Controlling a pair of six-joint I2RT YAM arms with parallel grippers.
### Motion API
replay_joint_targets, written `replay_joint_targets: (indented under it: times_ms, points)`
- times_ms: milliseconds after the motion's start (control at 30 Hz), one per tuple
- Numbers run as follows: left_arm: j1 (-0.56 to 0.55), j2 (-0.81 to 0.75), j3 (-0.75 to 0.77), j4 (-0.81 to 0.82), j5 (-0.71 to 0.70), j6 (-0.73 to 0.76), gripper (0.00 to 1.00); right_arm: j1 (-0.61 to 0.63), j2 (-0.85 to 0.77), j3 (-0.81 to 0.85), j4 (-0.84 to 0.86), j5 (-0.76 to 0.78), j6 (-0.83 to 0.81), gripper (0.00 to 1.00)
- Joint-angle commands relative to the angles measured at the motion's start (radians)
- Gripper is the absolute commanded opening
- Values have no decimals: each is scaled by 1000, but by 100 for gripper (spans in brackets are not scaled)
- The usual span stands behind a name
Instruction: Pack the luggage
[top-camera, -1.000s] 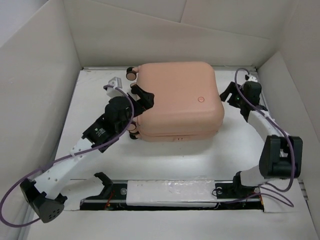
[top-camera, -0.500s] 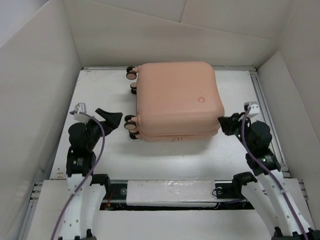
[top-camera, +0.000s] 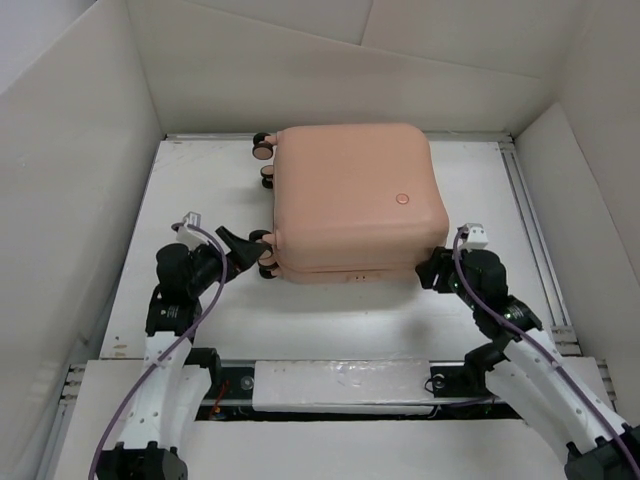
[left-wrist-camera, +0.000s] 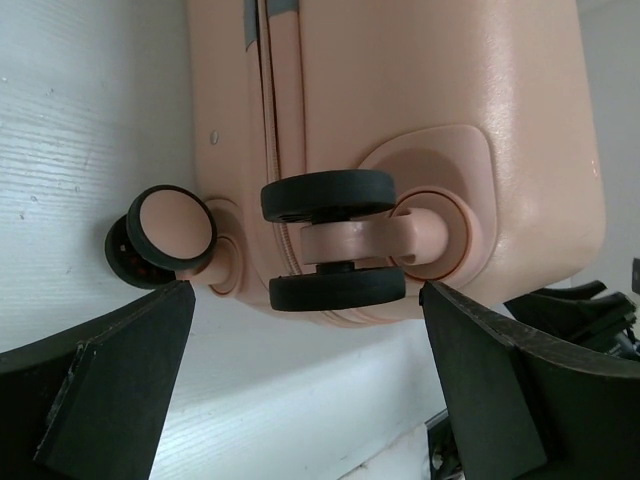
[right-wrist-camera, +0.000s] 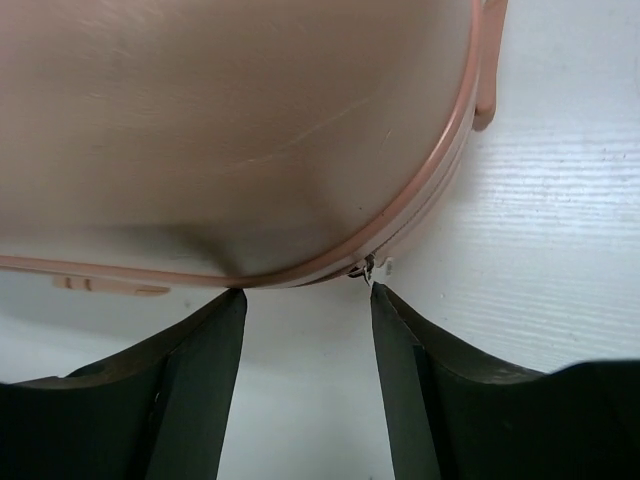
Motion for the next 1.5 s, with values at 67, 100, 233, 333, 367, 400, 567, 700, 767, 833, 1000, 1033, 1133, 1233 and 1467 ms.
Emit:
replay_joint_targets:
  times_ms: [67,100,233,333,367,400,567,700,767,833,1000,1033,1133,1233,1467]
  points:
    - [-5,24,-21,117,76,-10,94,8,46,-36,154,97,-13,59]
    - [-5,24,-21,129,88,0,94,8,46,-51,170,110,-13,59]
    - [-5,54,-30,152,124,0,92,-29,33,-99,260,93,-60,52]
    - [-5,67,-30,175,135,0,91,-50,70,-88,291,84,-91,51]
    - [-5,77,-30,175,145,0,90,-64,87,-88,305,84,-91,48]
    - [-5,77,-30,175,145,0,90,-64,104,-79,319,69,-102,48]
    - [-5,77,-12,175,145,0,85,-76,216,-79,417,68,-111,47]
    - [-5,87,-12,175,145,9,81,-76,234,-91,516,107,-111,47]
    - [-5,87,-12,166,145,9,81,-76,247,-102,553,117,-111,47]
    - [-5,87,-12,157,145,9,81,-85,289,-111,615,145,-102,43]
    - [-5,76,-3,129,110,20,88,-95,408,-74,662,154,-102,33]
    - [-5,67,7,117,110,30,88,-95,430,-65,685,154,-102,33]
    - [-5,42,37,82,58,39,88,-106,440,-65,710,128,-114,36]
    - [-5,-14,79,42,-55,52,88,-106,382,-65,681,-20,-109,45]
    - [-5,28,284,-4,-214,115,87,77,156,-111,585,-24,1,42]
